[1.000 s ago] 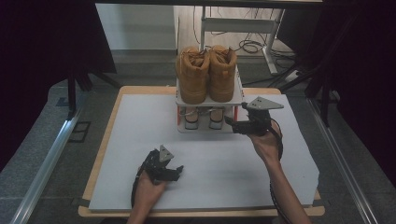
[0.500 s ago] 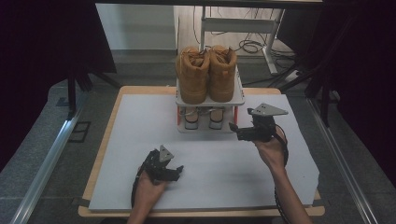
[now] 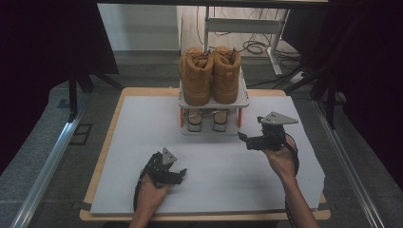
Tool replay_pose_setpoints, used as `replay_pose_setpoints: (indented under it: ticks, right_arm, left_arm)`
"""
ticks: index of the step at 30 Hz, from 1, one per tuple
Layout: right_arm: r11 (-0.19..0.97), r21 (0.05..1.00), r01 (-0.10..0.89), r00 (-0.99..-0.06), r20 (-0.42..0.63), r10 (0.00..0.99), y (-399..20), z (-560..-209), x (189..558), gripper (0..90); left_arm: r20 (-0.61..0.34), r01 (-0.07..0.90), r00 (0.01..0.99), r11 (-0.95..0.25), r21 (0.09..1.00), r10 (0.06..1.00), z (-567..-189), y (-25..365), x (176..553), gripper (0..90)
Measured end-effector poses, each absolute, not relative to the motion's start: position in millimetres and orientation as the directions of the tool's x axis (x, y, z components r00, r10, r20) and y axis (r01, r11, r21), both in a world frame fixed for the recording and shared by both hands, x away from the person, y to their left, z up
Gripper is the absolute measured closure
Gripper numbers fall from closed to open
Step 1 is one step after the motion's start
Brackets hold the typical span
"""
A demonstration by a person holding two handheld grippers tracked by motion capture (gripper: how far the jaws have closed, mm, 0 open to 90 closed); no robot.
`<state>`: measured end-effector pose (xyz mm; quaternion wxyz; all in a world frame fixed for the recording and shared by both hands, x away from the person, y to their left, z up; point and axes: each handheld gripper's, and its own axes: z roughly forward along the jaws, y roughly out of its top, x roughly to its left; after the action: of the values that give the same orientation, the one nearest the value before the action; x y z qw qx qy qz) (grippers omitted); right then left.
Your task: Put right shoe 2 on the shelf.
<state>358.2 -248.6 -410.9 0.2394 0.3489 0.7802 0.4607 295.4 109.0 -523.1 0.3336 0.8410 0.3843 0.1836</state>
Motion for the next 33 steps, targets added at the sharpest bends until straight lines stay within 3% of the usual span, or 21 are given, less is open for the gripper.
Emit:
replay_pose_setpoints:
  ticks: [33]
  right_arm:
    - [0.308, 0.864, 0.398, -0.591, -0.015, 0.807, -298.1, -443.6, 327.2, 2.2]
  left_arm:
    - [0.05, 0.526, 0.634, -0.478, 0.704, 0.771, -523.3, 108.7, 295.2, 14.6]
